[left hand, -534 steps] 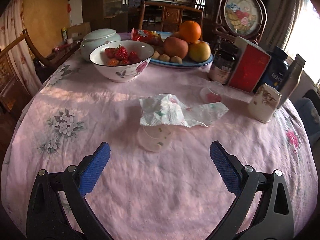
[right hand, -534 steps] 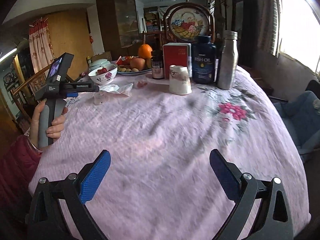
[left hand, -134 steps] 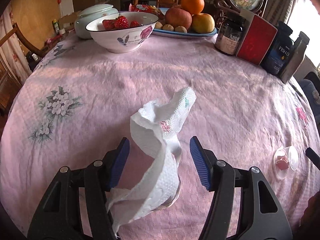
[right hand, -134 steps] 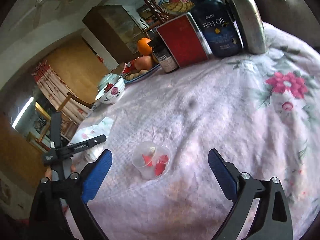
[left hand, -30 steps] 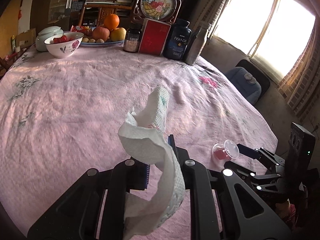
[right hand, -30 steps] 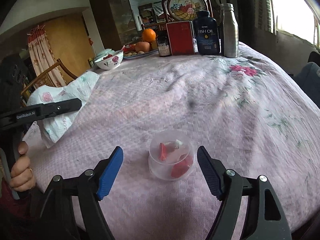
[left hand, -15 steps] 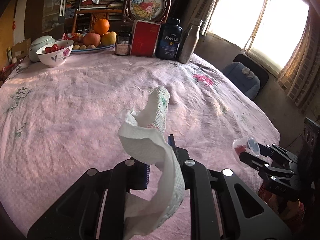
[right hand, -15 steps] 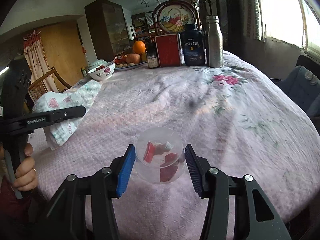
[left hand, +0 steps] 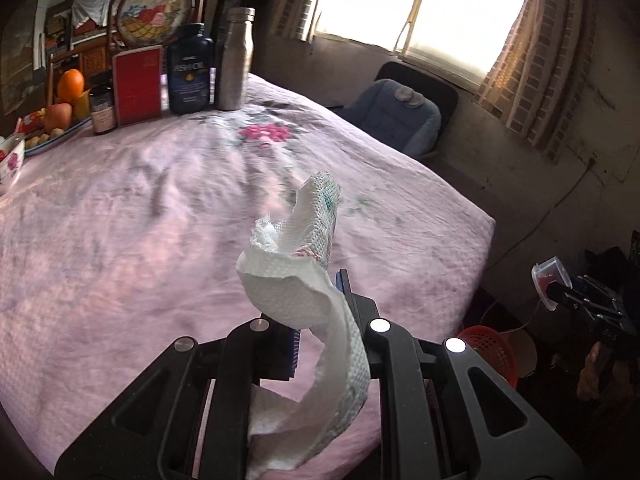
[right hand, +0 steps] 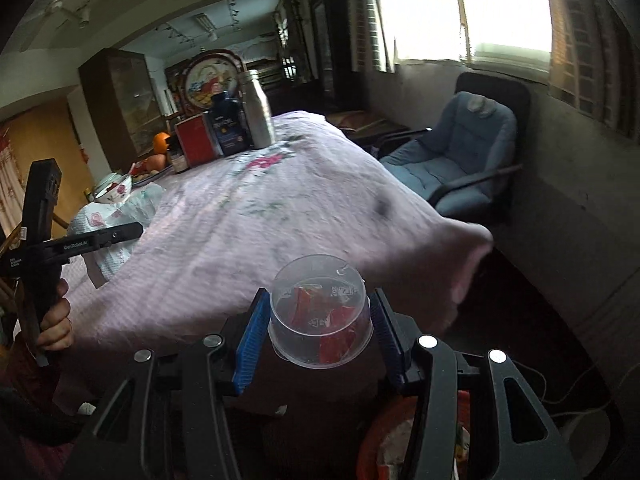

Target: Collect trash

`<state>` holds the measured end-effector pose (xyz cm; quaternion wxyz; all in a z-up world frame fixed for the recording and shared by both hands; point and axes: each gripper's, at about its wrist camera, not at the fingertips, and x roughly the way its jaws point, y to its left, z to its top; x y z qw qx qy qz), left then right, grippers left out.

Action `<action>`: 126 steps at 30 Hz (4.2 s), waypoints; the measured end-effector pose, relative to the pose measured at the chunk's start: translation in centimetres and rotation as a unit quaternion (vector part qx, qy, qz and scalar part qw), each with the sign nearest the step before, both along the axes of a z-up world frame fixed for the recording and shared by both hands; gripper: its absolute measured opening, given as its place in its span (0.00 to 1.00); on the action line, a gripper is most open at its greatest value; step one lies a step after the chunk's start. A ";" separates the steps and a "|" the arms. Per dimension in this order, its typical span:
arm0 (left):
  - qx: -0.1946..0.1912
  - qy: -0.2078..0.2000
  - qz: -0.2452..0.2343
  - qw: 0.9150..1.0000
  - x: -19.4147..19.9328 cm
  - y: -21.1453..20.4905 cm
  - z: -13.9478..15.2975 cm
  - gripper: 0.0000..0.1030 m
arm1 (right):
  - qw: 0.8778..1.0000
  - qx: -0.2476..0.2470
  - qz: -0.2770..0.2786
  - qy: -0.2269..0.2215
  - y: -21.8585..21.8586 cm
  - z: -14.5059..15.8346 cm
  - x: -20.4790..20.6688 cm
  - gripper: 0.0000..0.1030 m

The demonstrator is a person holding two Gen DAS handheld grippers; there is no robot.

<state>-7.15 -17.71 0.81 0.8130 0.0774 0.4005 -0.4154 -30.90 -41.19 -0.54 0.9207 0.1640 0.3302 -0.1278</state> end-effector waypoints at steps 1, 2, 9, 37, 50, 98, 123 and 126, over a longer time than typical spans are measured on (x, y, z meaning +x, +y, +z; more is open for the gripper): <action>-0.003 0.007 -0.010 1.000 -0.4 -1.1 -0.2 0.17 | 1.000 0.004 -0.012 0.004 -0.9 -0.5 -1.1 0.50; -0.004 0.012 -0.021 1.000 -0.8 -2.2 -0.3 0.17 | 1.000 0.008 -0.021 0.006 -1.6 -0.9 -2.1 0.50; 0.016 0.013 -0.094 0.995 -4.8 -9.0 -1.3 0.17 | 0.998 0.031 -0.053 0.016 -4.8 -3.8 -6.3 0.50; 0.120 0.063 -0.336 0.932 -21.0 -22.0 -13.0 0.79 | 0.988 0.076 -0.135 -0.009 -9.2 -7.7 -13.3 0.50; 0.111 -0.065 -0.236 0.963 -18.7 -18.2 -9.0 0.86 | 0.993 0.065 -0.092 0.027 -5.8 -7.8 -11.5 0.50; 0.137 -0.103 -0.156 0.973 -20.6 -12.0 -8.9 0.93 | 0.992 0.041 -0.075 0.088 -1.4 -9.2 -12.6 0.50; 0.144 -0.126 -0.140 0.972 -19.1 -10.9 -10.5 0.93 | 0.969 0.068 -0.184 0.152 -4.4 -11.4 -11.9 0.94; 0.137 -0.118 -0.139 0.974 -18.4 -10.4 -10.5 0.93 | 0.963 0.012 -0.185 0.195 -3.7 -11.2 -10.5 0.94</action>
